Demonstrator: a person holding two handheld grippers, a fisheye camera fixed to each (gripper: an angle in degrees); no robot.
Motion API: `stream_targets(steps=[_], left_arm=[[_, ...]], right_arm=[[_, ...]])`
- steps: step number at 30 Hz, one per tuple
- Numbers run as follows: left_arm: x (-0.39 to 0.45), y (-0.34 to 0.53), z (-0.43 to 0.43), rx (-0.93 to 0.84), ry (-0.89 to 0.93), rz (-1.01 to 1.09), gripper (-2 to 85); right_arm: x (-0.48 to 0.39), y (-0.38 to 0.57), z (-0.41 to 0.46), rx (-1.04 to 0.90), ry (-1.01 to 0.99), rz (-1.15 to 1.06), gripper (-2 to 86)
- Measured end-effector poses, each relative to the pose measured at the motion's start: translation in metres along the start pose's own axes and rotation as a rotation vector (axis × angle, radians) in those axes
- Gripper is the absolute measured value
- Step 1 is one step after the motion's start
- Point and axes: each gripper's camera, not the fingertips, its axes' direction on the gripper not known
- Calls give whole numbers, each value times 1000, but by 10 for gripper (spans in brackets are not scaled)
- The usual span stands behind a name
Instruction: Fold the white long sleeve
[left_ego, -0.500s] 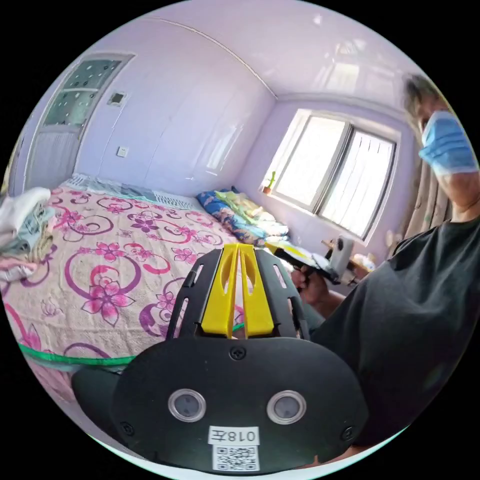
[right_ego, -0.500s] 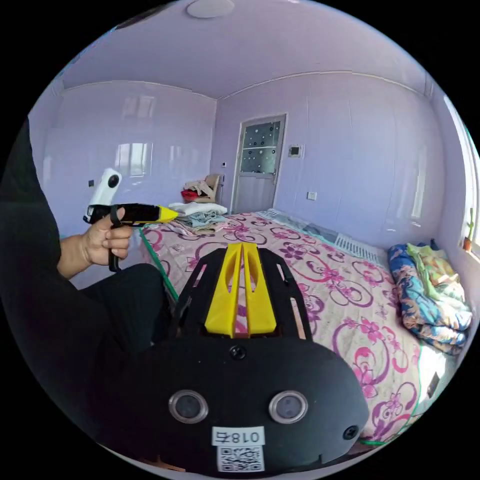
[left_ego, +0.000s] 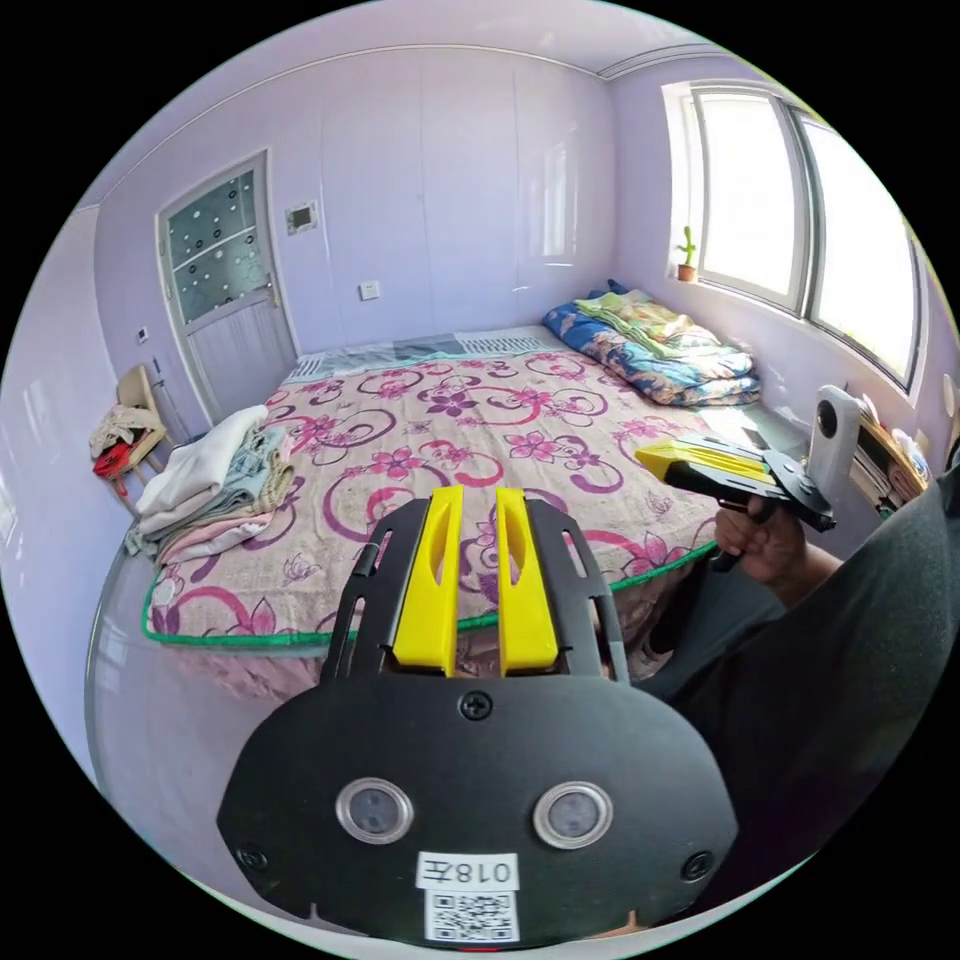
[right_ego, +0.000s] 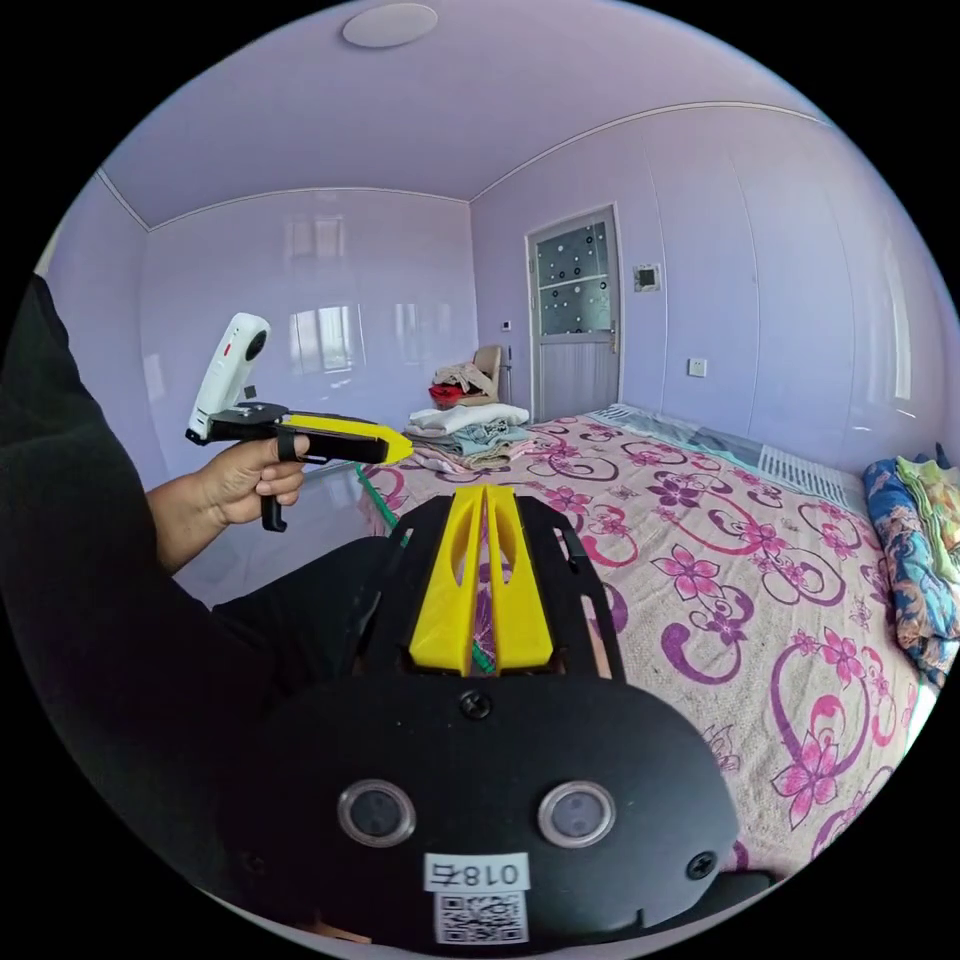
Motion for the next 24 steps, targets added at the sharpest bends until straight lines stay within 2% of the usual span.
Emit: stream_targets(steps=[6,11,14,16,21,24], left_arm=[[-40,12,1,-88,-188,-182,49],[-96,34,0,-38,-240,-379,11],[-139,50,2,35,-224,-499,5],[-179,62,6,103,-204,-587,36],[-262,95,31,239,-68,-805,94],[-279,125,53,334,-28,-918,97]], right_arm=[[-20,-30,55,-117,-75,-36,-3],[-36,-81,120,-145,-183,-92,0],[-42,-122,173,-163,-266,-87,8],[-48,-150,209,-182,-282,-113,20],[-88,-242,323,-172,-318,-270,86],[-121,-288,397,-227,-340,-355,101]])
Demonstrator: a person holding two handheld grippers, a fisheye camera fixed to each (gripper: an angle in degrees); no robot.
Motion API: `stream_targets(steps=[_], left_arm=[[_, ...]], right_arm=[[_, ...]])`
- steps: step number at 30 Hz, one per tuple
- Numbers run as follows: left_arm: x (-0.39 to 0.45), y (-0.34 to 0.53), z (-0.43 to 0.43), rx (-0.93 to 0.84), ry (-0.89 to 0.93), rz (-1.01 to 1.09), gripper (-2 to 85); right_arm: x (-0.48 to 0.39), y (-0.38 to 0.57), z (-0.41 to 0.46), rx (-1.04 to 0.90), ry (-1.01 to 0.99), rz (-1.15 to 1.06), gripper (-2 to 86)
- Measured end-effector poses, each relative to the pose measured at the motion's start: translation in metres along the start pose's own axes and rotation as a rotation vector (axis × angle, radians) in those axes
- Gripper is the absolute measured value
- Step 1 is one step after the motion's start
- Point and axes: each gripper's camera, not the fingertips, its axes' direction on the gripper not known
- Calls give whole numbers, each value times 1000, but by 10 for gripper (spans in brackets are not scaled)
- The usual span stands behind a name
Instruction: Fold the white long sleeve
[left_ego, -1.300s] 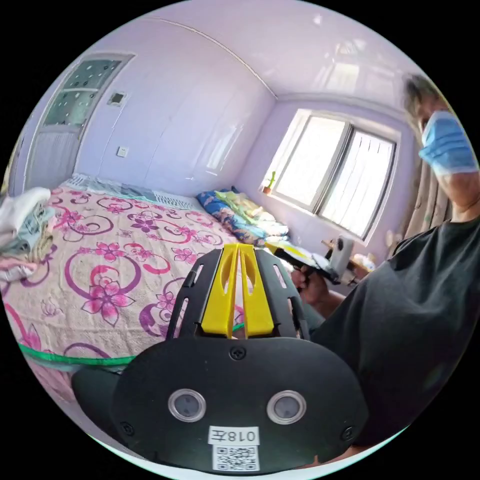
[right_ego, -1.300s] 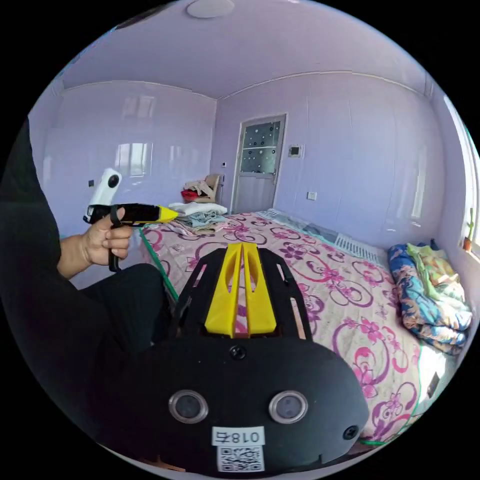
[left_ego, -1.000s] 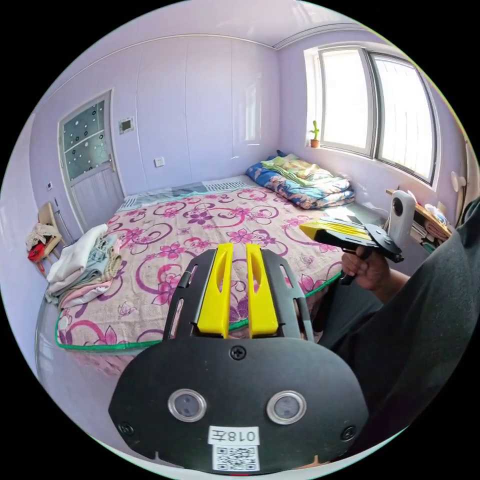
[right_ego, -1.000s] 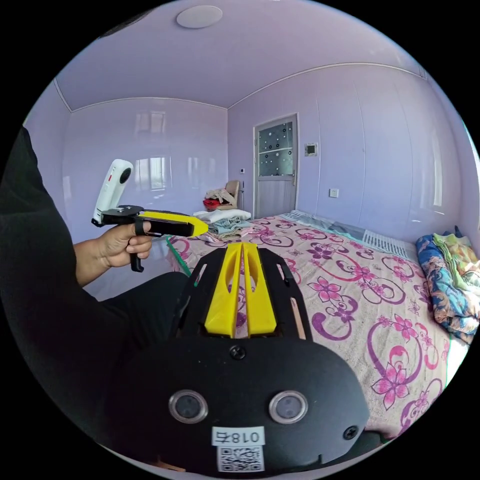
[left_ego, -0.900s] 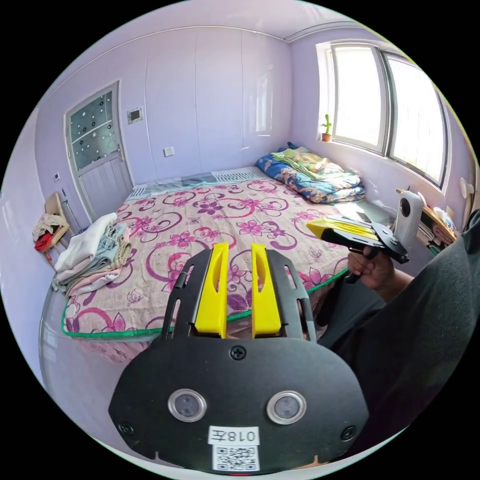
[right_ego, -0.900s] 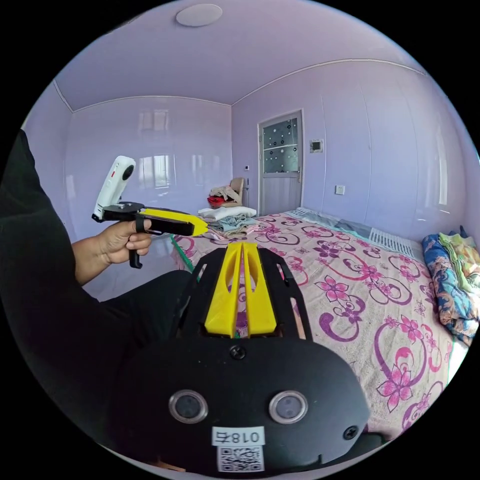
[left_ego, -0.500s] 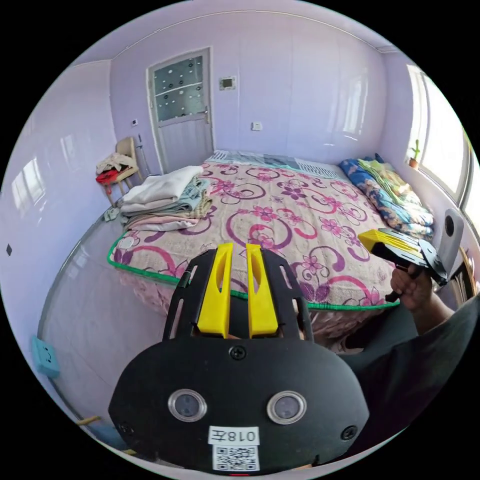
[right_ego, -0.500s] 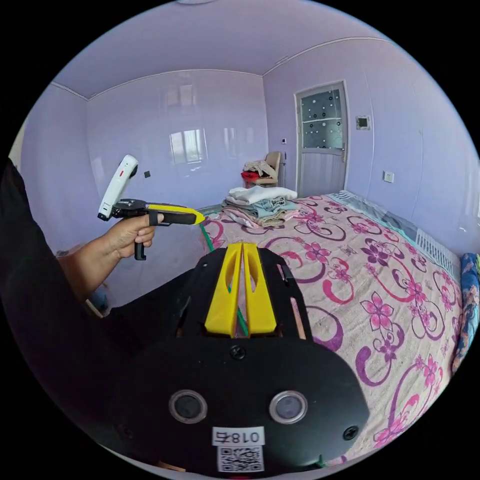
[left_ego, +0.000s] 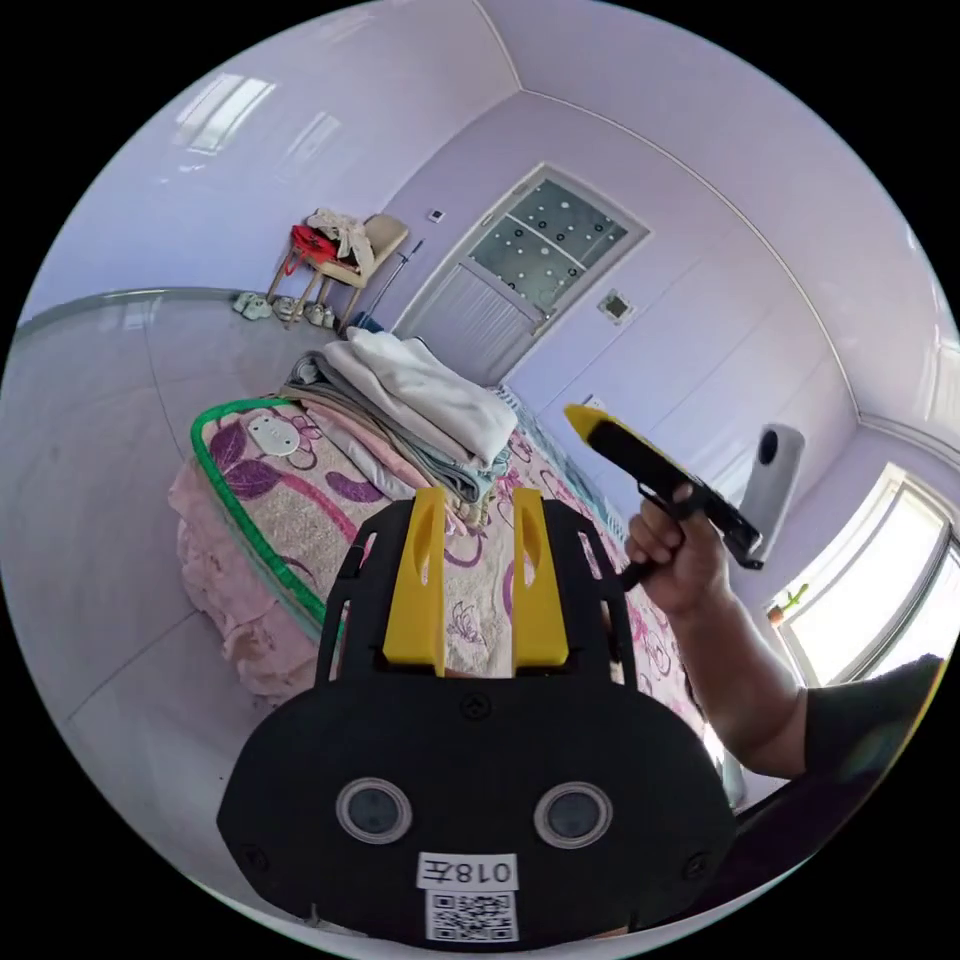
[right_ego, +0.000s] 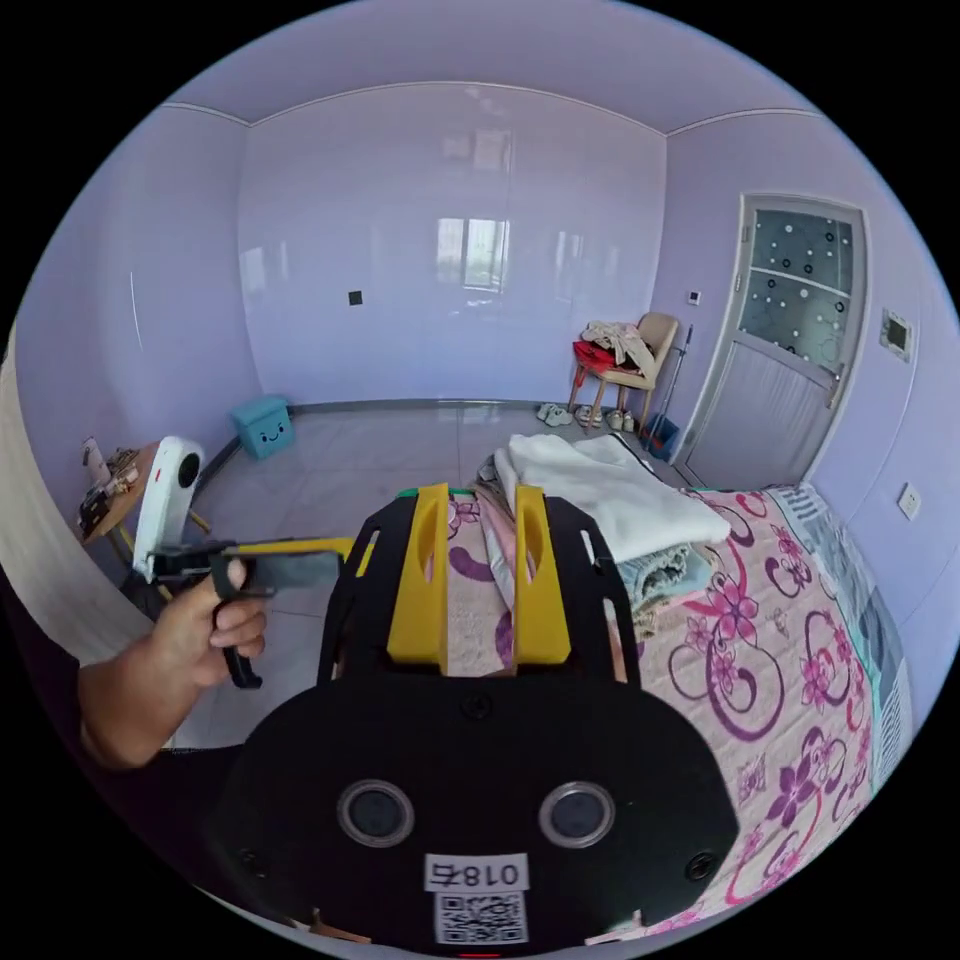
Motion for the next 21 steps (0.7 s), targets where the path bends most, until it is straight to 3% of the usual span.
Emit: stream_targets(steps=[7,12,17,21], left_arm=[[-58,75,47,61,17,-200,82],[-81,80,69,53,27,-192,77],[-92,71,80,56,44,-158,72],[-105,67,83,72,56,-154,65]], right_arm=[[26,-107,144,-192,55,-1,117],[30,-151,210,-341,241,-104,137],[52,-164,231,-504,246,-93,97],[103,-169,165,-378,151,137,43]])
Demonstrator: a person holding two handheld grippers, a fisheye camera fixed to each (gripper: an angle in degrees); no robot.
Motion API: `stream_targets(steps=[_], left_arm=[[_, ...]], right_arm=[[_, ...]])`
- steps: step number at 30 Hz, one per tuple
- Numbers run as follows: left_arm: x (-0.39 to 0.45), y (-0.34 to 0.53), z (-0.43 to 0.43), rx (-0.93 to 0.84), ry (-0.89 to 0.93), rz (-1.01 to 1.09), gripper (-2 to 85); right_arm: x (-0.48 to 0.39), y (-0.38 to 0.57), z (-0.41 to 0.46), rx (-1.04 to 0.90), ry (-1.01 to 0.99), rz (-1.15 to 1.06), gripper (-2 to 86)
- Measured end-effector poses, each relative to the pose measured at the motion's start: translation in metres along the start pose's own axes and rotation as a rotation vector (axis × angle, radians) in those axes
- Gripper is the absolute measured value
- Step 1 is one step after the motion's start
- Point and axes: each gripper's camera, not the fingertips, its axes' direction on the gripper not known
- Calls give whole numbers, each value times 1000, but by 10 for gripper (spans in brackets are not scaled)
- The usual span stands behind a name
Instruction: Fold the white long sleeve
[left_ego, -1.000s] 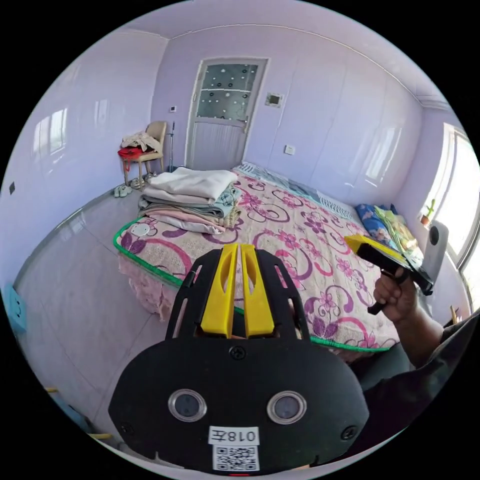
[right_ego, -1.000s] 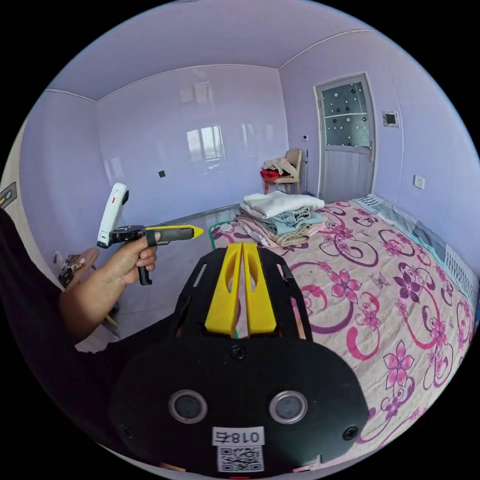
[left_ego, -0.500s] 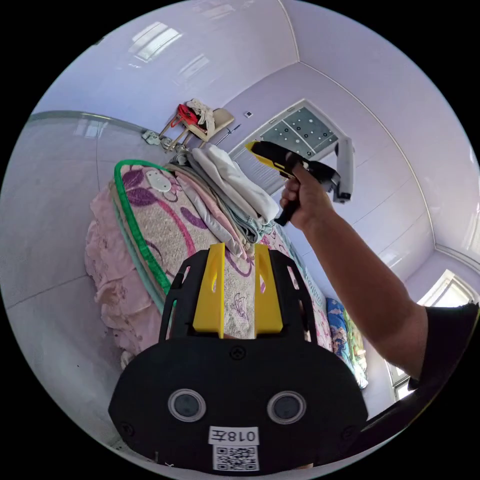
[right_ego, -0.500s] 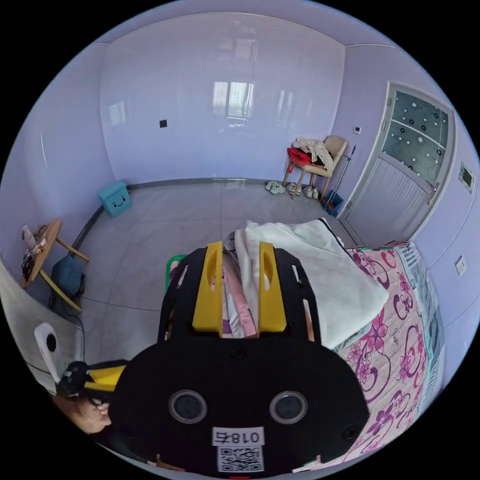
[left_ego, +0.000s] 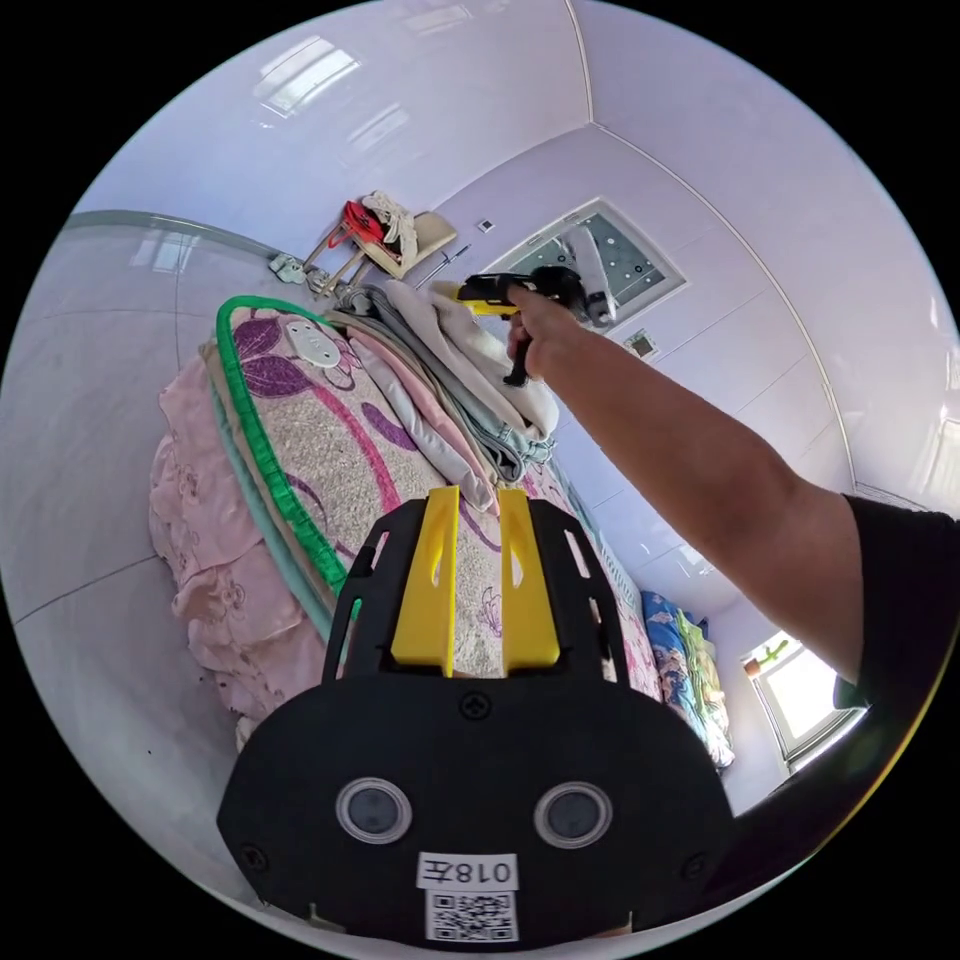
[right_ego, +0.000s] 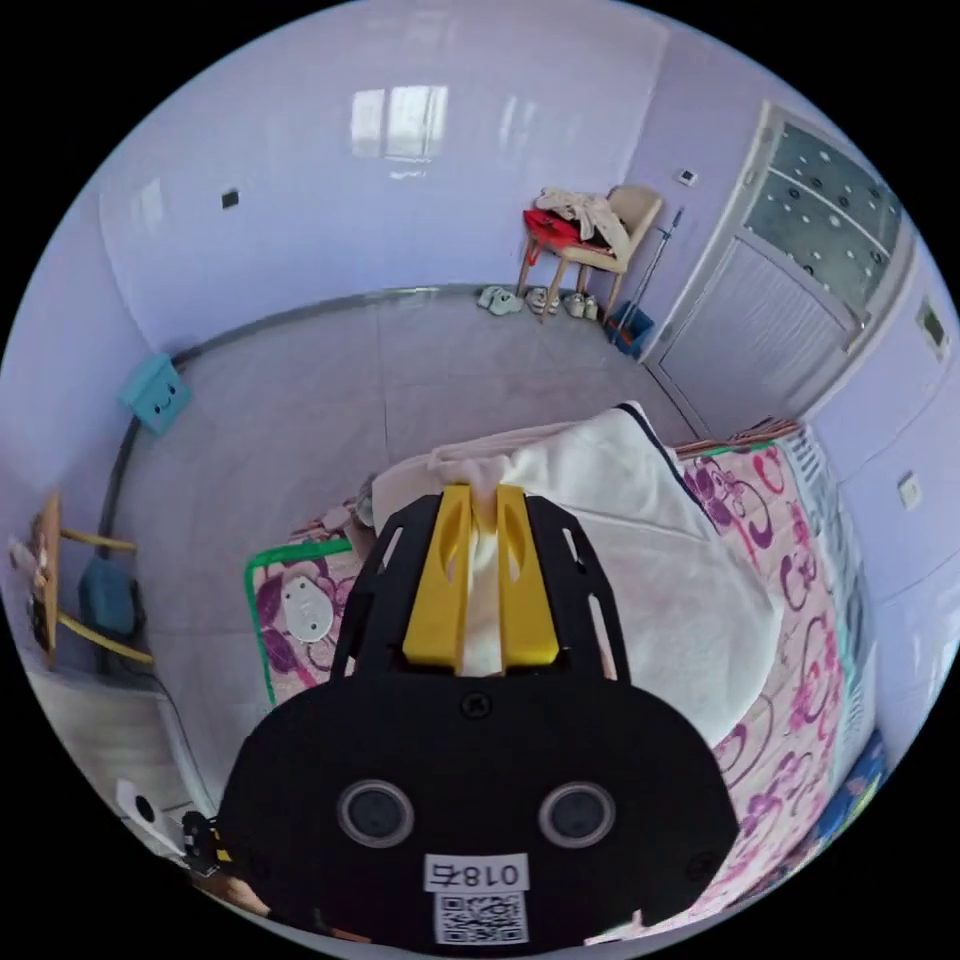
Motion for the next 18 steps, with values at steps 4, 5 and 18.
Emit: stream_targets(steps=[4,5,18], left_arm=[[-9,-14,1,23,-10,10,73],[-10,-16,2,29,-4,12,76],[-41,-83,112,-111,332,-260,179]], right_arm=[[84,39,-72,187,-232,278,31],[116,62,-97,266,-328,393,28],[281,431,-295,908,-833,1014,22]])
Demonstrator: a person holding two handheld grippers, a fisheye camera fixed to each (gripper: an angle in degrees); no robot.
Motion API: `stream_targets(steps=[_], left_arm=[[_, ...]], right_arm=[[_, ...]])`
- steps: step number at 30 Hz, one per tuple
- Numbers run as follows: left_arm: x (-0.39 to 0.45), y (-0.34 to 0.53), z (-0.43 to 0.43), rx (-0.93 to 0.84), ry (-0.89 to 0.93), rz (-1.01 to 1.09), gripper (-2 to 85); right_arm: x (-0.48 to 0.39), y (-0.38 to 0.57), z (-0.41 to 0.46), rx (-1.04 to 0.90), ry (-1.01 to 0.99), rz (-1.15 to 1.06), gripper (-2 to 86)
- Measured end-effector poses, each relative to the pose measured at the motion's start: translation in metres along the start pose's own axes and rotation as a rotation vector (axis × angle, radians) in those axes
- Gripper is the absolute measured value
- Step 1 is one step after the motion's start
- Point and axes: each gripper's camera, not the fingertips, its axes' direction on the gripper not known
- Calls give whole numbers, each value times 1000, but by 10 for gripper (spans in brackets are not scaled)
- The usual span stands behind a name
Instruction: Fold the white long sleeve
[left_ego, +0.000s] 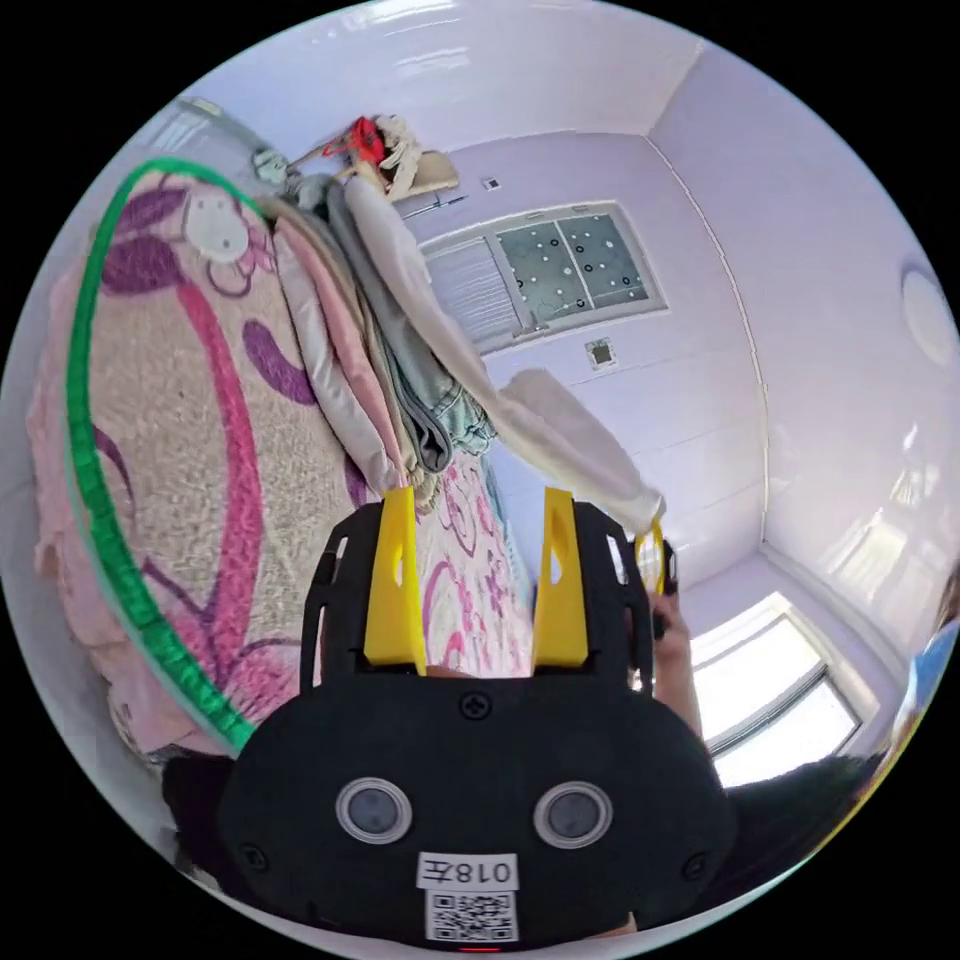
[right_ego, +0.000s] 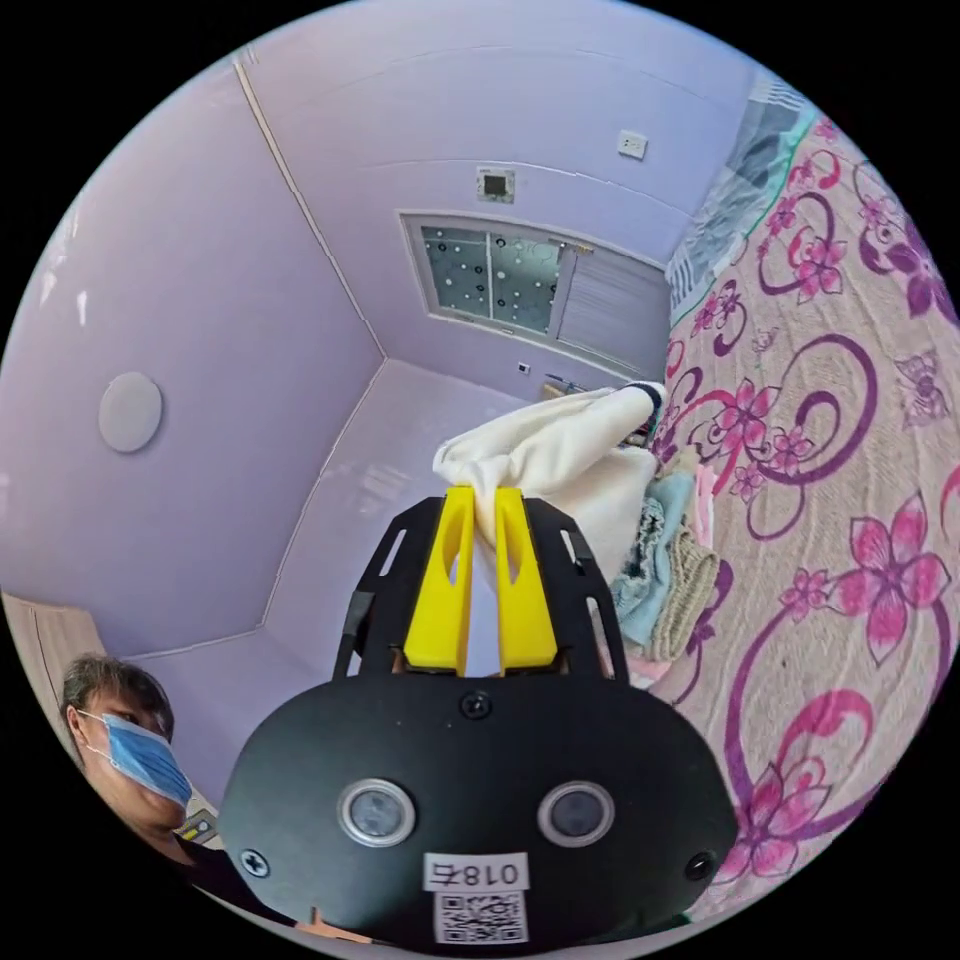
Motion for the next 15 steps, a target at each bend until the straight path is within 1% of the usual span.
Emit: stream_targets(steps=[1,3,7,10,15], left_arm=[[-10,-9,6,17,65,-66,183],[-18,-24,11,45,102,-133,191],[-9,-69,15,59,77,-159,209],[5,-105,15,51,51,-151,223],[23,-151,23,7,61,-160,240]], right_arm=[[2,1,-13,5,3,19,22],[13,3,-57,7,18,93,22],[13,2,-103,-19,24,133,22],[-2,1,-131,-59,-39,99,21],[-58,-10,-191,-135,-166,-26,21]])
